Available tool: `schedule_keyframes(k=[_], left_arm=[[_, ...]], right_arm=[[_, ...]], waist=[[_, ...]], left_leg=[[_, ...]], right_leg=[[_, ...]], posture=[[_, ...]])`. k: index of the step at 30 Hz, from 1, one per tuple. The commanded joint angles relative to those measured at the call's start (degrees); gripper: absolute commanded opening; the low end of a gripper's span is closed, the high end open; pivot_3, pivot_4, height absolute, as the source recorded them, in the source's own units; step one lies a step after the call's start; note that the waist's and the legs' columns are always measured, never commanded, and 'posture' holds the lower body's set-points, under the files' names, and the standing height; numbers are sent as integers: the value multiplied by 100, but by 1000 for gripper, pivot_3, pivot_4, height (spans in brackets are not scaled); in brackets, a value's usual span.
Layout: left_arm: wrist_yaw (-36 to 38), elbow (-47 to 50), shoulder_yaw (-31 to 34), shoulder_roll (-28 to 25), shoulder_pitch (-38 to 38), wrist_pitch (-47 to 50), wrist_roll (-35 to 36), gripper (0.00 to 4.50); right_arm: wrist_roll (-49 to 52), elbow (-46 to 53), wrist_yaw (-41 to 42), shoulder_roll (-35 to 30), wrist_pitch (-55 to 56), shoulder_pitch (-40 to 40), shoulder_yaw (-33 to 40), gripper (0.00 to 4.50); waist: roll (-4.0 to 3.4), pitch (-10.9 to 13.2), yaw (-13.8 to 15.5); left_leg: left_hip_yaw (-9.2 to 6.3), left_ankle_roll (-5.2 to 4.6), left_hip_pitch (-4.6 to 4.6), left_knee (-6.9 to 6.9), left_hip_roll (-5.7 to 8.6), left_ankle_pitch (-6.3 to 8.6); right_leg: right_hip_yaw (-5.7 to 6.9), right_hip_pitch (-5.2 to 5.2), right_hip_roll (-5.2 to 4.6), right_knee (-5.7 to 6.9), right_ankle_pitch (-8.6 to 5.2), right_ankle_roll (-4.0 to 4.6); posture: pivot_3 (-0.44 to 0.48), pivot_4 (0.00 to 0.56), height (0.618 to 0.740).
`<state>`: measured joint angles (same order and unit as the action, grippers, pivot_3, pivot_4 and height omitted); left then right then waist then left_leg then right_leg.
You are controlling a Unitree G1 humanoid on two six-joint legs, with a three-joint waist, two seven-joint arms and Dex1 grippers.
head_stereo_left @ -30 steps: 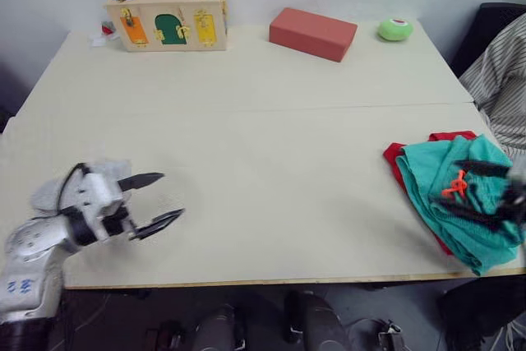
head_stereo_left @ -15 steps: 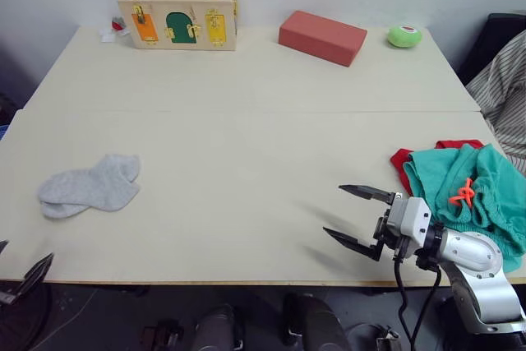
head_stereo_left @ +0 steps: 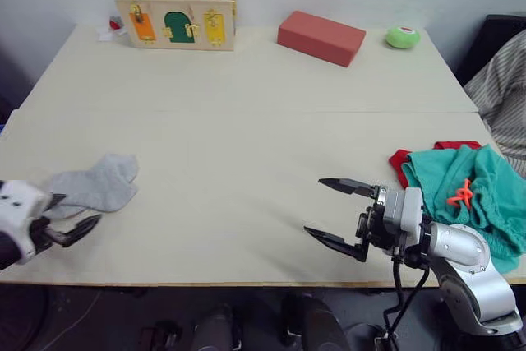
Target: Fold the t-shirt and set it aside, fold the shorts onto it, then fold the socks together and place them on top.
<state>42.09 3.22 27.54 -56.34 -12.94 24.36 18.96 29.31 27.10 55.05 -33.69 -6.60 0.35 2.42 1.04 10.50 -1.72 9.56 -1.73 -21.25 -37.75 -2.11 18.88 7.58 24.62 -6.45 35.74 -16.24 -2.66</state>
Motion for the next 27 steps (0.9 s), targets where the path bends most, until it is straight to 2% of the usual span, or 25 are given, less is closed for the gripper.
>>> schedule_keyframes(k=[1, 4, 7, 13, 16, 20, 22, 25, 27], left_arm=[[145, -448, -392, -303, 383, 161, -325, 4500], [327, -1021, -972, -446, 907, 89, -614, 4500], [518, -1726, -1438, -289, 1724, 145, -650, 3974], [1250, -2642, -1986, -155, 2412, -279, -773, 2245], [1525, -2858, -2098, -152, 2623, -534, -821, 1257], [1866, -2736, -2147, -52, 2758, -649, -735, 121], [2235, -1994, -2329, 34, 2629, -635, -552, 23], [2225, -689, -2517, 244, 2498, -50, -277, 23], [2187, -157, -2580, 353, 2346, 150, -186, 23]], right_arm=[[173, 329, -25, -105, -177, -33, 3, 4473], [147, 349, -95, -84, -277, -92, -9, 4473], [112, 330, -195, -35, -353, -153, -38, 4500], [25, 298, -326, -34, -367, -154, -32, 4500], [-10, 287, -381, -60, -331, -82, 46, 4500], [-54, 309, -445, -74, -306, 54, 134, 4500], [-85, 325, -459, -110, -286, 144, 216, 4500], [-72, 319, -371, -257, -233, 362, 424, 4500], [-48, 311, -316, -363, -206, 528, 581, 4500]], waist=[[0, 0, -3], [-7, 4, 21], [-21, 1, 37], [-78, -32, 159], [-82, -35, 165], [-82, -35, 179], [-82, -35, 179], [-81, -34, 242], [-77, -34, 249]], left_leg=[[3, -4, 0, 1, -1, -2], [7, -2, 5, -1, -3, -3], [11, 22, 20, -3, 2, -6], [4, 34, 27, -3, 1, -32], [5, 36, 24, -3, 2, -33], [6, 10, 17, -4, 14, -36], [9, -9, 16, -4, 21, -40], [8, -17, 8, -11, 33, -31], [9, -31, 2, -28, 33, -24]], right_leg=[[1, 1, 3, 2, -2, 0], [0, -1, 6, 3, -4, 0], [-6, -8, -1, 16, -2, -2], [-5, -6, -3, 34, 7, 5], [-4, -4, -3, 33, 7, 6], [-3, -6, -9, 27, 7, 5], [-7, -6, -13, 23, 10, -2], [-9, -9, -25, 19, 15, -14], [-15, -12, -25, 19, 19, -22]], posture=[[0, 150, 740], [0, 150, 740], [0, 150, 740], [0, 150, 740], [0, 150, 740], [0, 150, 740], [0, 150, 740], [0, 150, 740], [0, 150, 740]])
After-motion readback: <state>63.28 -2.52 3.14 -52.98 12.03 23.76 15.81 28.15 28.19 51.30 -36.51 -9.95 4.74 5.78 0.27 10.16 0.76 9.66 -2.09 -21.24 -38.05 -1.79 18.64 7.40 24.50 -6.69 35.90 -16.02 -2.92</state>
